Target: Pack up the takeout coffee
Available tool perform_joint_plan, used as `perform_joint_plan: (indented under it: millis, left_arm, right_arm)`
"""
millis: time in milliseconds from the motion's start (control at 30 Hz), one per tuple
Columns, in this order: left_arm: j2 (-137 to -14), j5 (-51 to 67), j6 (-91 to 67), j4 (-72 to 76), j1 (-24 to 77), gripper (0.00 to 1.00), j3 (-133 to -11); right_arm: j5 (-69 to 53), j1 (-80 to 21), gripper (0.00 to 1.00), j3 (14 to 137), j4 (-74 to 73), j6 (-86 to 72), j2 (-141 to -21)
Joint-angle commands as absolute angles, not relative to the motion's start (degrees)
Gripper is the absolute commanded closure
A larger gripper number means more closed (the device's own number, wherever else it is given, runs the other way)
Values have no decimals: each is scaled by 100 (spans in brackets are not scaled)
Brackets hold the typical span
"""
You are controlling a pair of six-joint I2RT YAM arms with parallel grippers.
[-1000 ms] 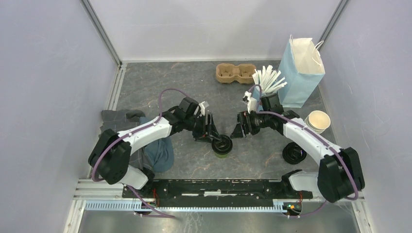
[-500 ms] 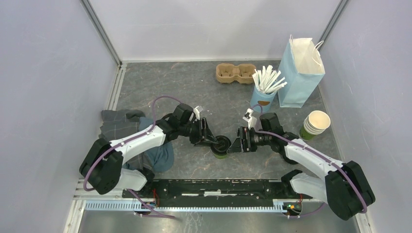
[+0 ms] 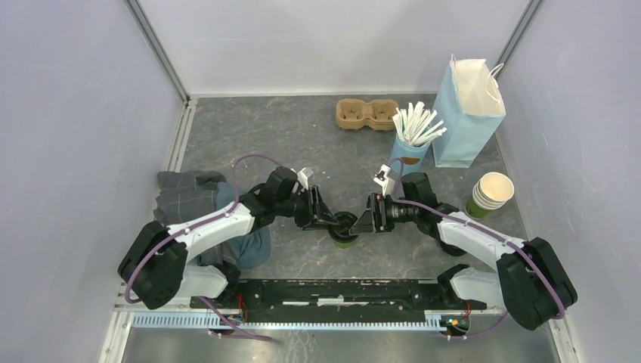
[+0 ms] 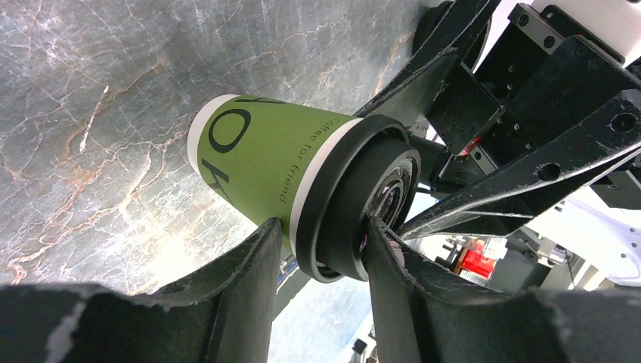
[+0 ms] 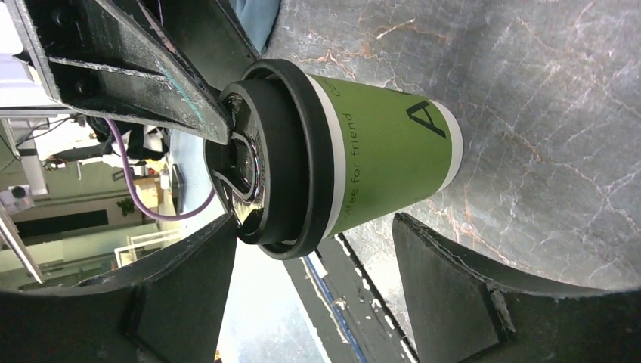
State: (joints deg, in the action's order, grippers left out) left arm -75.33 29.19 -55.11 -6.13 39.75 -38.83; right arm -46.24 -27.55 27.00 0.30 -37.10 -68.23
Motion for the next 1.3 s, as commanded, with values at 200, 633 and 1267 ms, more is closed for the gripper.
perform_joint_plan:
  millis: [200, 633, 1267]
  left_arm:
    - [-7932, 1772, -5617, -1463, 3999, 51, -2481]
    - [-8570, 1460, -6115, -776, 4000, 55, -1327]
    - [-7392, 2180, -4531, -1757, 4096, 31, -3484]
  right_arm:
    - [-4011, -2342, 27, 1188, 1109, -2725, -7695]
    - [-2477, -2437, 38, 1187, 544, -2062, -8575]
    - [-3403, -2906, 30, 2279, -444, -2441, -6736]
